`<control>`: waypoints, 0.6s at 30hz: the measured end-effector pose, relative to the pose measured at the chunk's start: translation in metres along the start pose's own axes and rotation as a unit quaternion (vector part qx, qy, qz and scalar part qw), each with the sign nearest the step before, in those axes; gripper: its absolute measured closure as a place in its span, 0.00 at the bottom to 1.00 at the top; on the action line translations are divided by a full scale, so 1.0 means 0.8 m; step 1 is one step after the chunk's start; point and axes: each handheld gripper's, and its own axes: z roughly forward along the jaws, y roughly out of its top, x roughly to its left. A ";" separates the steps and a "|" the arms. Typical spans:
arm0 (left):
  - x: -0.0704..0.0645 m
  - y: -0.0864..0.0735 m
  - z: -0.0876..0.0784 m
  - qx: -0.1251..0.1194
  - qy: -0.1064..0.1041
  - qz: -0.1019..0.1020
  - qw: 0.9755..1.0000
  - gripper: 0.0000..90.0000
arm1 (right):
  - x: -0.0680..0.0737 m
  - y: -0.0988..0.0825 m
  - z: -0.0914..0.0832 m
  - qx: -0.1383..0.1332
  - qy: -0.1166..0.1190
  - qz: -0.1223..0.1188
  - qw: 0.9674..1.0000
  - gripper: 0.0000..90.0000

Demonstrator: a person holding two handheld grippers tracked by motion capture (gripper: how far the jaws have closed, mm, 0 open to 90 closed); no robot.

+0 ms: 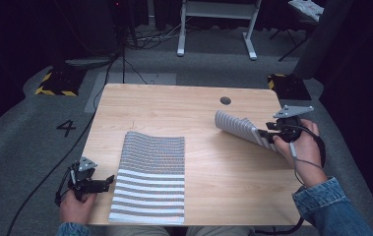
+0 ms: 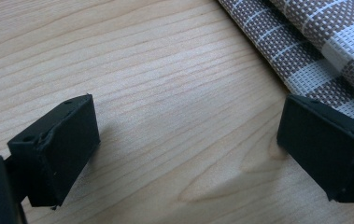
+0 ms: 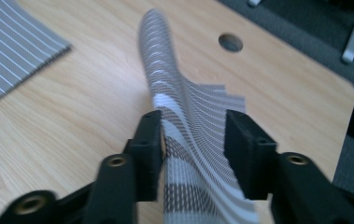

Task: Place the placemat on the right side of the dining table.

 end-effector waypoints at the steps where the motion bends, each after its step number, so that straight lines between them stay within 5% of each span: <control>1: 0.000 0.000 0.000 0.000 0.000 0.000 1.000 0.06 | 0.000 -0.005 0.006 0.009 0.006 0.007 1.000 0.50; 3: 0.000 0.000 0.000 0.001 -0.001 0.000 1.000 0.06 | -0.001 -0.015 0.018 0.030 0.029 0.024 0.999 0.44; 6: 0.000 0.000 0.000 0.001 -0.001 0.000 1.000 0.06 | -0.002 -0.024 0.022 0.025 0.063 0.046 0.997 0.41; 14: 0.000 0.000 0.000 0.000 -0.001 0.000 1.000 0.06 | -0.024 -0.034 0.000 -0.001 0.021 0.077 0.997 0.39; 18: 0.000 0.000 0.000 0.001 -0.001 0.000 1.000 0.06 | -0.045 -0.066 0.000 0.005 -0.022 0.111 0.994 0.37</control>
